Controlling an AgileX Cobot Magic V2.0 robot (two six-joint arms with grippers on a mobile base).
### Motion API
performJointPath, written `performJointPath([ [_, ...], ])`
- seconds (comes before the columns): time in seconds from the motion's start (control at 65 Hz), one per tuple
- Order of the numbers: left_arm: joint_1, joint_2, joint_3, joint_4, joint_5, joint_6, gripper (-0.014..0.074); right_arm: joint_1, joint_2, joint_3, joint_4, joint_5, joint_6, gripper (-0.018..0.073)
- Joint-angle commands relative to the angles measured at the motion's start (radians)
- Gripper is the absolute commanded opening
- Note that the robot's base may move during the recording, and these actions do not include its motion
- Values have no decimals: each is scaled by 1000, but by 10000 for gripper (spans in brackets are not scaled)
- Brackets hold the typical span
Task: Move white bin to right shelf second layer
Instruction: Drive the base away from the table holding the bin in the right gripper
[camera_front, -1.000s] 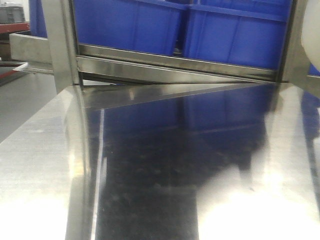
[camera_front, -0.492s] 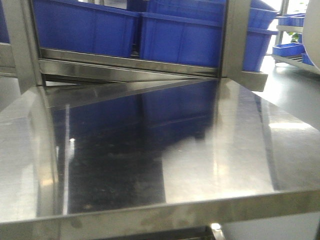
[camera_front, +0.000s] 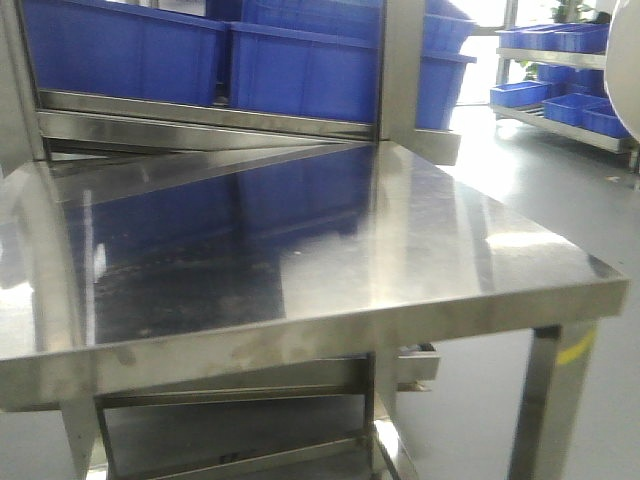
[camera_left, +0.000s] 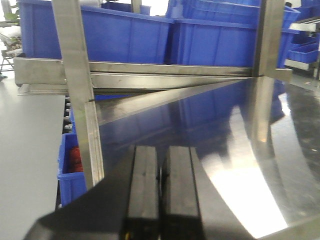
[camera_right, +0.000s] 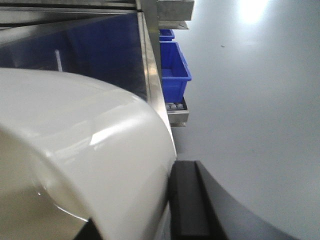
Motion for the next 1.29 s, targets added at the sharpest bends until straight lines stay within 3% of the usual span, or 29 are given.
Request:
performJointPath([
  [0.0, -1, -14, 37, -5, -84, -4, 85, -8, 1, -31, 9, -101, 2, 57],
  [1.277, -1, -14, 37, -5, -84, -4, 85, -8, 1, -31, 9, -101, 2, 57],
])
